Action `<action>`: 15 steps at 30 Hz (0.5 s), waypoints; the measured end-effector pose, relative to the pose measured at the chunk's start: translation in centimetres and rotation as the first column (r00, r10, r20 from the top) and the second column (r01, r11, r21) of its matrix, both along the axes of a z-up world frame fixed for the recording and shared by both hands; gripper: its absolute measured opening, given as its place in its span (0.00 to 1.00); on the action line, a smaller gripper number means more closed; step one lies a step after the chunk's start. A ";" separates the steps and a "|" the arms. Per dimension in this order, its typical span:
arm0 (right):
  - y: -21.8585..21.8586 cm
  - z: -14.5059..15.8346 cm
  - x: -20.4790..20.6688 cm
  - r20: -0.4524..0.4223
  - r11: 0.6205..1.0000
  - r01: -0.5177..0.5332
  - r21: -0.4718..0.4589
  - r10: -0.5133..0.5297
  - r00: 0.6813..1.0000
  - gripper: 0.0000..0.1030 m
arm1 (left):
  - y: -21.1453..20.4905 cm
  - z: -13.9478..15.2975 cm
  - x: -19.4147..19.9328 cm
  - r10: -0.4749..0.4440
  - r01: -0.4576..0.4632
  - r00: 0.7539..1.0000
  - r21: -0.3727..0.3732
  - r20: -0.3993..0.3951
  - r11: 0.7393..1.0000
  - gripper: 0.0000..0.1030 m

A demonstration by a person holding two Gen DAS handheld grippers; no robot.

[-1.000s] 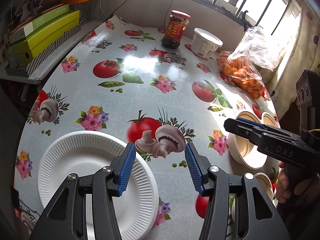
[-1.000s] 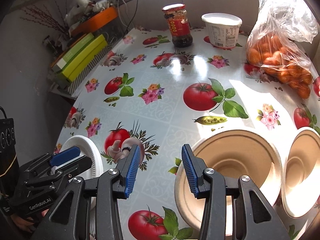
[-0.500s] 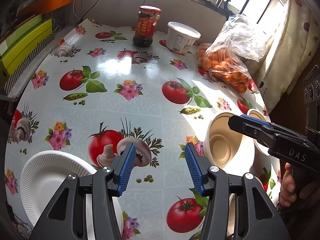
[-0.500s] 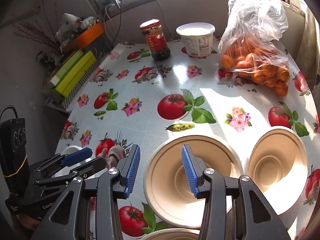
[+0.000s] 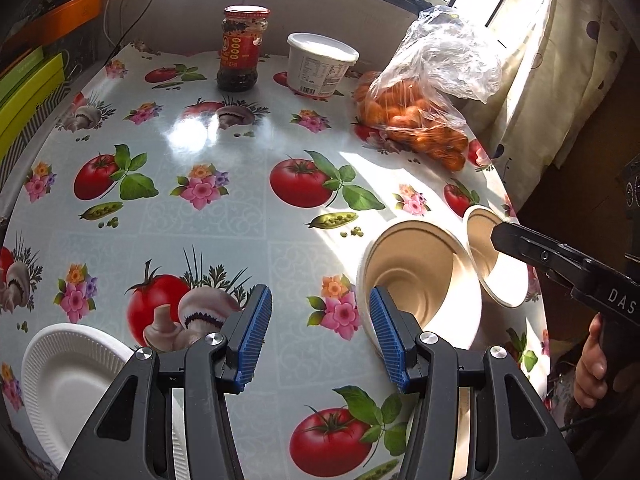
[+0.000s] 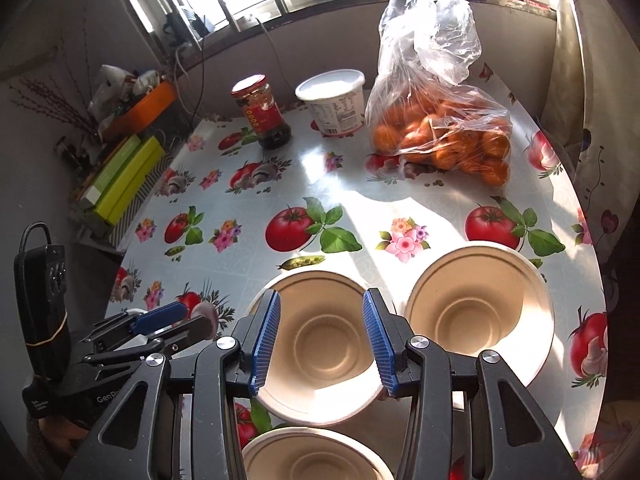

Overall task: Organize plates and bowls
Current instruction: 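Move both open tools toward the beige pulp bowls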

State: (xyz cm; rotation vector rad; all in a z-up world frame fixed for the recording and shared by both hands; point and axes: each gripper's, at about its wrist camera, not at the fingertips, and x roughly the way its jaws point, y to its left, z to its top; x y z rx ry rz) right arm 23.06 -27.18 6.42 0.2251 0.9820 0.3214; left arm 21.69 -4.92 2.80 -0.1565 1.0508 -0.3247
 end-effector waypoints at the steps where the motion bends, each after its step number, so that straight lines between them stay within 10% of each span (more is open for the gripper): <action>1: -0.4 -0.1 -0.2 0.000 1.000 0.009 -0.002 -0.009 1.000 0.42 | -0.2 -0.1 0.1 -0.004 0.004 1.000 -0.003 -0.002 1.000 0.51; 15: -3.9 -3.7 -1.4 -0.067 0.998 0.061 0.006 -0.060 0.996 0.42 | -2.1 -1.6 1.0 -0.054 0.054 0.998 0.000 -0.039 0.999 0.51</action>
